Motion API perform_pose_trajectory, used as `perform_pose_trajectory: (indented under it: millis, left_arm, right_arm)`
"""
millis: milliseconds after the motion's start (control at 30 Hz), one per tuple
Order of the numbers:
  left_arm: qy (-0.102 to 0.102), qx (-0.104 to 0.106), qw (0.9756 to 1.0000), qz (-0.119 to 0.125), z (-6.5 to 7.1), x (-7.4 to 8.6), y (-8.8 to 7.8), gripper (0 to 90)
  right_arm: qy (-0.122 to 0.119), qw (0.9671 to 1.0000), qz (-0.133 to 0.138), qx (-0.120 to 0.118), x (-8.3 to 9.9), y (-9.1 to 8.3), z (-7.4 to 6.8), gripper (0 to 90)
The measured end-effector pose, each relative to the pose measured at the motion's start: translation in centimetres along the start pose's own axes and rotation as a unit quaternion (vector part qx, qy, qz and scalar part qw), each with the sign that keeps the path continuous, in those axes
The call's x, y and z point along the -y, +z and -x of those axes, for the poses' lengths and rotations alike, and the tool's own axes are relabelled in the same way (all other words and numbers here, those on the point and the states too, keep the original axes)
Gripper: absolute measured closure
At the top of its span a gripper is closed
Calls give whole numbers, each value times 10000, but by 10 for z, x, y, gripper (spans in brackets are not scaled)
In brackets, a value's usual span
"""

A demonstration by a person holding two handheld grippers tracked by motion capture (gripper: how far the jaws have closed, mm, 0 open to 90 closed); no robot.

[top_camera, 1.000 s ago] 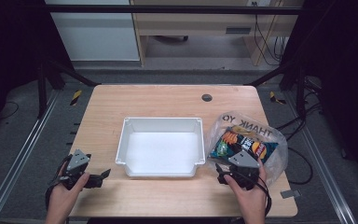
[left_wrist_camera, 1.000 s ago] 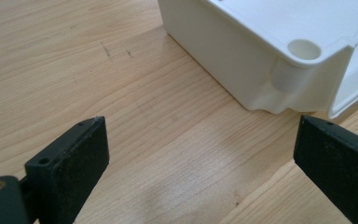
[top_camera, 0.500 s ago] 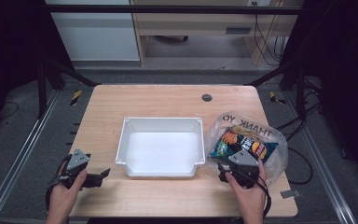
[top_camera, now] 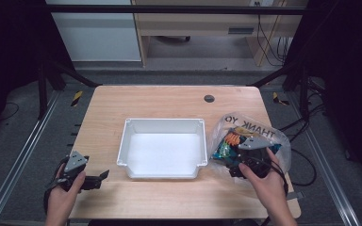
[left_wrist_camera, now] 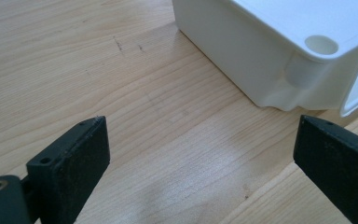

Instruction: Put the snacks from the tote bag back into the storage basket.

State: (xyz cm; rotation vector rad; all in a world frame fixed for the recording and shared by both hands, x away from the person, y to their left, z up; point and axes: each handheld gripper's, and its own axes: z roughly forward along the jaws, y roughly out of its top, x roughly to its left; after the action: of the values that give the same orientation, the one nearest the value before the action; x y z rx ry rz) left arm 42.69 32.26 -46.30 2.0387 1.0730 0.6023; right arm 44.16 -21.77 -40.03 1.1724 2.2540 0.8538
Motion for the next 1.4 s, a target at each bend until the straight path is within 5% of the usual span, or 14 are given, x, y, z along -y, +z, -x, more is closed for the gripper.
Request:
perform_pose_trajectory:
  millis: [367, 500, 533, 600, 733, 1233, 1400]
  left_arm:
    - [15, -92, 9999, 48, 1, 1, -5, 32]
    - [20, -84, 10000, -6, 0, 1, -2, 32]
    - [-3, -86, 10000, -1, 0, 1, -2, 32]
    - [-3, -84, 10000, -7, 0, 1, -2, 32]
    - [3, -110, 9999, -17, -2, 1, -2, 32]
    - [-4, -175, 9998, -52, -3, 3, -4, 32]
    - [-13, -171, 9998, -82, -3, 3, -2, 32]
  right_arm:
    - [11, 9988, -346, -341, -31, -20, 42, 106]
    - [-260, 9981, -451, -327, -39, -20, 53, 110]
    - [-643, 9958, -587, -278, -42, -20, 59, 120]
    - [-851, 9937, -676, -268, -45, -19, 63, 120]
    - [-1125, 9890, -868, -413, -51, -13, 70, 117]
    - [-1479, 9780, -1431, -328, -51, 16, 81, 122]
    - [-1475, 9778, -1443, -359, -51, 20, 85, 117]
